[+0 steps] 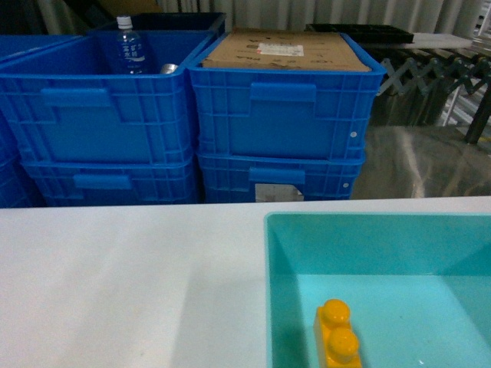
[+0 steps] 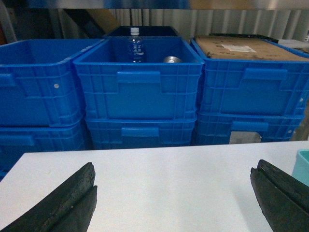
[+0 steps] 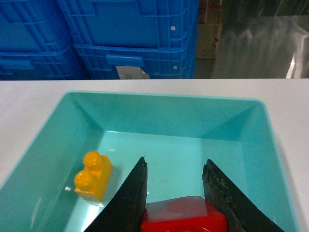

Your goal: Pick red block from blue box to shelf

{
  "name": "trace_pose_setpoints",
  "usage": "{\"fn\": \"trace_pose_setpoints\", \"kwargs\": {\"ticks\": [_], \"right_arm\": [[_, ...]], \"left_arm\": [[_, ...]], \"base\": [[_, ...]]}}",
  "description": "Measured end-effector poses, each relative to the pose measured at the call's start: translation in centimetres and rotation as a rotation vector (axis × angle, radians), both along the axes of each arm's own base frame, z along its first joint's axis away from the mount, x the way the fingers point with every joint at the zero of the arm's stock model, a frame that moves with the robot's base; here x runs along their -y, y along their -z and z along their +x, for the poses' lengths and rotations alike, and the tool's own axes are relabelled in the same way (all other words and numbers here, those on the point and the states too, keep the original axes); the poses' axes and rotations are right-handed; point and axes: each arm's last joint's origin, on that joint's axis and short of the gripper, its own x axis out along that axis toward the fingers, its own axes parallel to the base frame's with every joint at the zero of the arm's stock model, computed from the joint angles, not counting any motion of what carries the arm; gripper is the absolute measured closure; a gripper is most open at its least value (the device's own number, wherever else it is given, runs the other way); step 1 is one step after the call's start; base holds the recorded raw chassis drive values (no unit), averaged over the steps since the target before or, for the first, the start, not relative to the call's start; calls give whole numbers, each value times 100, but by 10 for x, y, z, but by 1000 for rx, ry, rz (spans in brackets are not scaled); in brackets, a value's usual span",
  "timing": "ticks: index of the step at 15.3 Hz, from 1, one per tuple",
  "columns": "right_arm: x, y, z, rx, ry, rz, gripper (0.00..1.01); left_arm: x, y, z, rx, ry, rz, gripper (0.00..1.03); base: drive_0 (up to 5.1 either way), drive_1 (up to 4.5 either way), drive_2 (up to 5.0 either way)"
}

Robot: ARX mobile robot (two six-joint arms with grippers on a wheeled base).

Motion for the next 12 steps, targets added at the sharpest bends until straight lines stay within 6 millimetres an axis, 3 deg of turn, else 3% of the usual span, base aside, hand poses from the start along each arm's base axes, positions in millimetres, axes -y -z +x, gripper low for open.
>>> {"fn": "trace_pose_setpoints", "kwargs": {"ticks": [12], "right_arm": [[0, 0, 0, 0, 0, 0, 73]], "left_arm": [[0, 0, 0, 0, 0, 0, 5]], "base": [[-152, -152, -152]]}}
